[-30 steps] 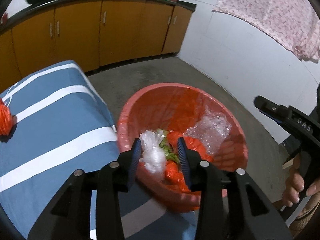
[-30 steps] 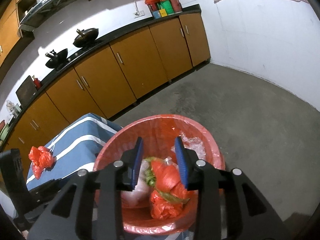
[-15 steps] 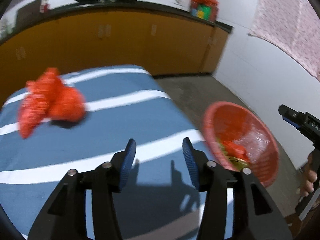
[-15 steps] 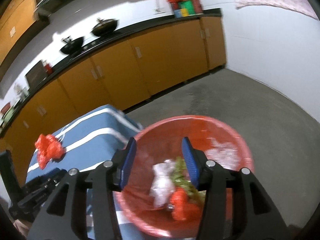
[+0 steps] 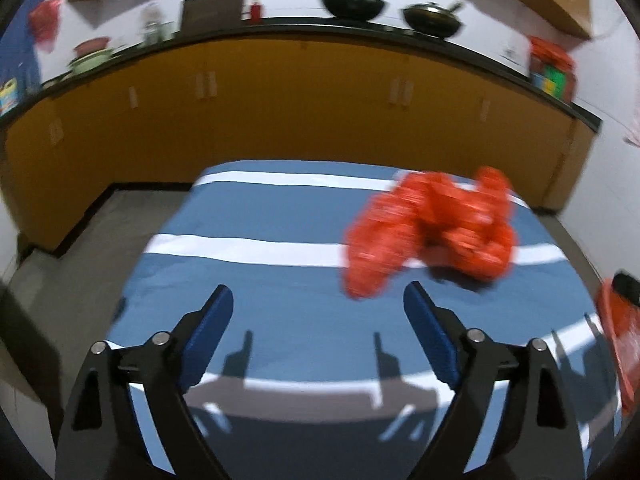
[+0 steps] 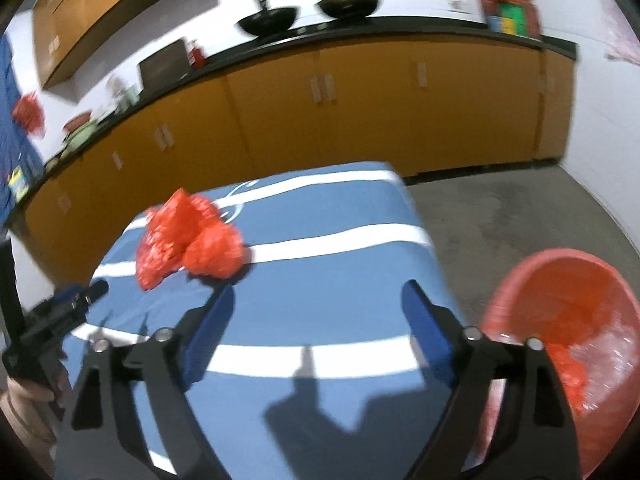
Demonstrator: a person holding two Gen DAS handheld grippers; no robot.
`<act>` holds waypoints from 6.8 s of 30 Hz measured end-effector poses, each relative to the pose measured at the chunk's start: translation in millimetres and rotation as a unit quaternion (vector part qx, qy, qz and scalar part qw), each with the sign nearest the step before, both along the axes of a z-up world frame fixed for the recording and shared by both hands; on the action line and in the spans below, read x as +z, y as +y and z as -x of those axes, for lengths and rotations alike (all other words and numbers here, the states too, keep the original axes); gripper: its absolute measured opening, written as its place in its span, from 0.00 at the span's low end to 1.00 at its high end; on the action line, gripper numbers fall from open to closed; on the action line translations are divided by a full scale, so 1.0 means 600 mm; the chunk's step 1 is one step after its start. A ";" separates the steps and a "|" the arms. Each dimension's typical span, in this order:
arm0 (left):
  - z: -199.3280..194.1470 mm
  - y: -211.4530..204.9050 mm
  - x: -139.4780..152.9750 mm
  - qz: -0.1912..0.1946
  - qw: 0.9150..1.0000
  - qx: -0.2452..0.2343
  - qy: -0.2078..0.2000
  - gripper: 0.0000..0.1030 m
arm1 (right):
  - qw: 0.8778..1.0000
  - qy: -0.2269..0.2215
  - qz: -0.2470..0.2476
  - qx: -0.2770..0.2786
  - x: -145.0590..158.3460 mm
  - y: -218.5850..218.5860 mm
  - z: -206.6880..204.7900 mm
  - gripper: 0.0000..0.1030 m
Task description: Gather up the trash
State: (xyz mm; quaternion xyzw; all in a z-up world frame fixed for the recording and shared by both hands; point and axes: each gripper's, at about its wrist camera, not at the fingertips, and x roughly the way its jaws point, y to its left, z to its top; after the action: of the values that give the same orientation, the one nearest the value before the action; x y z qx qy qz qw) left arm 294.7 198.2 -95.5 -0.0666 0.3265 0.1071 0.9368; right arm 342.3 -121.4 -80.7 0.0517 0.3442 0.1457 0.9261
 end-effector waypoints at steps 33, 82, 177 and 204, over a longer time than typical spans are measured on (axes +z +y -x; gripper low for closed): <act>-0.079 0.045 -0.008 -0.018 1.000 -0.008 -0.016 0.94 | 0.991 0.000 0.092 0.101 -0.069 0.214 -0.118 0.51; -0.065 -0.084 0.025 0.032 0.994 -0.106 0.019 0.28 | 1.000 0.019 0.010 -0.013 -0.022 -0.025 0.037 0.49; 0.265 -0.383 0.165 -0.014 0.960 -0.243 -0.137 0.98 | 0.941 -0.170 0.104 -0.274 0.159 -0.301 0.433 0.96; 0.473 -0.313 0.143 -0.075 0.968 -0.141 -0.192 0.98 | 0.947 -0.185 0.088 -0.248 0.136 -0.169 0.624 0.96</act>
State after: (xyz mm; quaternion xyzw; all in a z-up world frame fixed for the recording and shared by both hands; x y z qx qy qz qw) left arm 11.2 10.6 -9.6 0.0314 0.1379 -0.0162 0.9898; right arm -31.9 -222.6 1.2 0.0252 0.1544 -0.1121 0.9813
